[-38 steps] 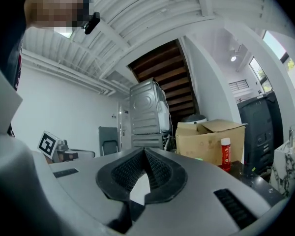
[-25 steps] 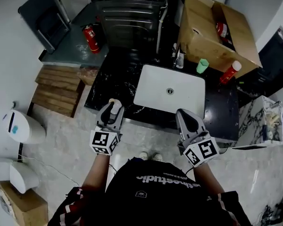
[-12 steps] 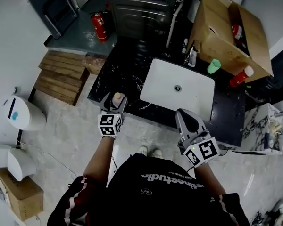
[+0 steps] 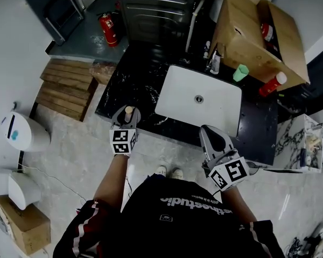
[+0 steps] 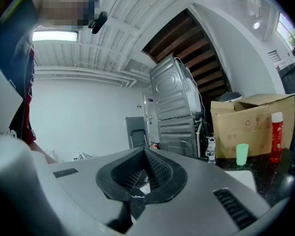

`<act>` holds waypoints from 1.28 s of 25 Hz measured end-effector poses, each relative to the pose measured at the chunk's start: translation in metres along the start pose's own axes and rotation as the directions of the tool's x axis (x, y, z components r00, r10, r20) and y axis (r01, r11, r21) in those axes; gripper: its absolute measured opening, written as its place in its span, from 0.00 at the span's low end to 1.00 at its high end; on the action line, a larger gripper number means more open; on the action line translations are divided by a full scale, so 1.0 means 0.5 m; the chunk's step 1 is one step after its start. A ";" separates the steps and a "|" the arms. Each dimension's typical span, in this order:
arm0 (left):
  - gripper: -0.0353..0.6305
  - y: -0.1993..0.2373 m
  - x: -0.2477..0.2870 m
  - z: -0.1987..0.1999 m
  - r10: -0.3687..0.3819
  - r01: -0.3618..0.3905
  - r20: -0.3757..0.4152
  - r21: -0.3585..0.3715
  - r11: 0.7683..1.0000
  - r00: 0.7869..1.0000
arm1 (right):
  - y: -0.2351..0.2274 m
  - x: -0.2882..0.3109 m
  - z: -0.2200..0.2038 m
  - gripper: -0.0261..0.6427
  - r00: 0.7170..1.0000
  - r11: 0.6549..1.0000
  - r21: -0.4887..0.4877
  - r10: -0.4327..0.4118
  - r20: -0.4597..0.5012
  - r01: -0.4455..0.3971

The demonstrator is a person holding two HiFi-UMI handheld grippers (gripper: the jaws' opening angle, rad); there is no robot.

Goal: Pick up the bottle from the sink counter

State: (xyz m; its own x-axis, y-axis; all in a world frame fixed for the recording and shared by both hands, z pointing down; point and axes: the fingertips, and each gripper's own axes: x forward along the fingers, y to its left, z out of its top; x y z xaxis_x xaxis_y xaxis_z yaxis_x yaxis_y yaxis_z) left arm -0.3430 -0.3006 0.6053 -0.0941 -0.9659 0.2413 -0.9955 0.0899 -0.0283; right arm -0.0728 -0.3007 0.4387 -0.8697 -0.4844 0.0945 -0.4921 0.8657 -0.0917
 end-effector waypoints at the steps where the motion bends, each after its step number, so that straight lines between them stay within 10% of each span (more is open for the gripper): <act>1: 0.26 -0.003 -0.003 0.001 -0.008 0.009 -0.005 0.003 1.000 1.000 | -0.003 -0.003 0.003 0.10 1.000 1.000 -0.001 -0.002 0.003 0.002; 11: 0.26 -0.101 -0.085 0.182 -0.163 0.154 0.118 0.081 0.985 0.980 | -0.070 -0.058 0.047 0.10 0.995 0.996 0.014 -0.093 0.038 0.092; 19: 0.26 -0.260 -0.144 0.351 -0.368 0.332 0.178 0.203 0.921 0.913 | -0.119 -0.125 0.087 0.10 0.985 0.985 -0.004 -0.170 0.033 0.170; 32: 0.26 -0.432 -0.114 0.434 -0.538 0.504 0.179 0.203 0.840 0.824 | -0.194 -0.227 0.117 0.09 0.932 0.933 -0.022 -0.356 0.066 0.358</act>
State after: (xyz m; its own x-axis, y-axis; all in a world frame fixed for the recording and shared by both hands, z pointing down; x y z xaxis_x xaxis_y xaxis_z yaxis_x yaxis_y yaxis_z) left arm -0.1214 -0.3175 0.3871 0.4589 -0.8876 0.0408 -0.8821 -0.4606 -0.0990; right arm 0.0712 -0.3371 0.3787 -0.6379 -0.7681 0.0557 -0.7700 0.6373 -0.0297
